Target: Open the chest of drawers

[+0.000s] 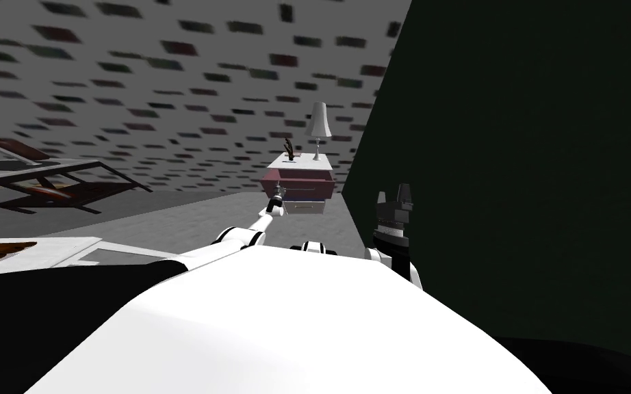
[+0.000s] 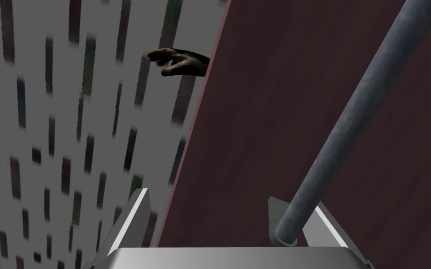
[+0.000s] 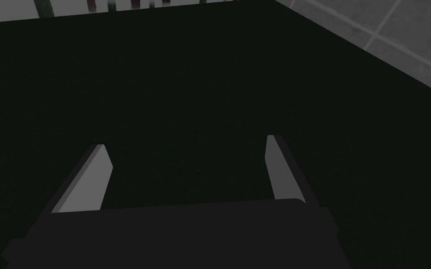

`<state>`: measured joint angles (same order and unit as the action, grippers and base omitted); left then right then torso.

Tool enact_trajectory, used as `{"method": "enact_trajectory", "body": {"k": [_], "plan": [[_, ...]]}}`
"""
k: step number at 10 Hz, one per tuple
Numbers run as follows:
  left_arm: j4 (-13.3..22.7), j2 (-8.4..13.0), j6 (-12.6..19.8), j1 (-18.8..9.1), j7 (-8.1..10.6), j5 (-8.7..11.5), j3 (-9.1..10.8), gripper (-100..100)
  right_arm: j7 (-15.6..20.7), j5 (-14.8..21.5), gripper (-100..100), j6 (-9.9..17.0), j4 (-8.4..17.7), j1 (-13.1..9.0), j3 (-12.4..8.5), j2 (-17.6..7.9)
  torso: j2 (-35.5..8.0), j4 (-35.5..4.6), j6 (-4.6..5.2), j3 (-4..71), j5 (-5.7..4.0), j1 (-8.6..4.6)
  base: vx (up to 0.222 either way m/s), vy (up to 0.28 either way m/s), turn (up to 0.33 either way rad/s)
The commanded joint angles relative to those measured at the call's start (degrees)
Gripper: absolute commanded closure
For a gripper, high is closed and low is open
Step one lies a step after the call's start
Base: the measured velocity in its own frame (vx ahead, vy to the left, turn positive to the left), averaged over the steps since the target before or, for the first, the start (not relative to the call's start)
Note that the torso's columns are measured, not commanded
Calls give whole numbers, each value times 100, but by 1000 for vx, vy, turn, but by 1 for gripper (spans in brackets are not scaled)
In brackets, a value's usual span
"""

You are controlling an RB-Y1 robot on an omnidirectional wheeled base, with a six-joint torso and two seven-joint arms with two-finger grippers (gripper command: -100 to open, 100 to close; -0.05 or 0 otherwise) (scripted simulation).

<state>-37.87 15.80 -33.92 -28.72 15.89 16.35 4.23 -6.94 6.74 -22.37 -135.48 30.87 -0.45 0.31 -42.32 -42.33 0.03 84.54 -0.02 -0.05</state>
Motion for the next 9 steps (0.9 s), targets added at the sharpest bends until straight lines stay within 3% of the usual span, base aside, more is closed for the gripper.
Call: {"method": "enact_trajectory", "body": {"k": [1, 3, 4, 5, 9], "plan": [[-171, -94, 295, -168, -91, -49, -14, -100, 0, 0, 0, 0, 0, 0, 0, 0, -6, -8, 2, -4, -5, -5, -14, 8, 123], [-254, -135, 417, -229, -122, -72, -23, -100, 0, 0, 0, 0, 0, 0, 0, 0, -30, -32, -2, -19, -16, -13, -12, 7, 81], [-344, -151, 510, -124, -152, -64, -12, -100, 0, 0, 0, 0, 0, 0, 0, 0, -36, -34, -1, -24, -17, -16, 0, 0, 0], [-322, -150, 515, -124, -145, -65, -15, 0, 0, 0, 0, 0, 0, 0, 0, 0, -32, -25, -3, -21, -13, -14, 0, 0, 0], [-293, -161, 544, -89, -146, -65, -20, 0, 0, 0, 0, 0, 0, 0, 0, 0, -6, -6, -3, -4, -3, 0, 0, 0, 0]]}}
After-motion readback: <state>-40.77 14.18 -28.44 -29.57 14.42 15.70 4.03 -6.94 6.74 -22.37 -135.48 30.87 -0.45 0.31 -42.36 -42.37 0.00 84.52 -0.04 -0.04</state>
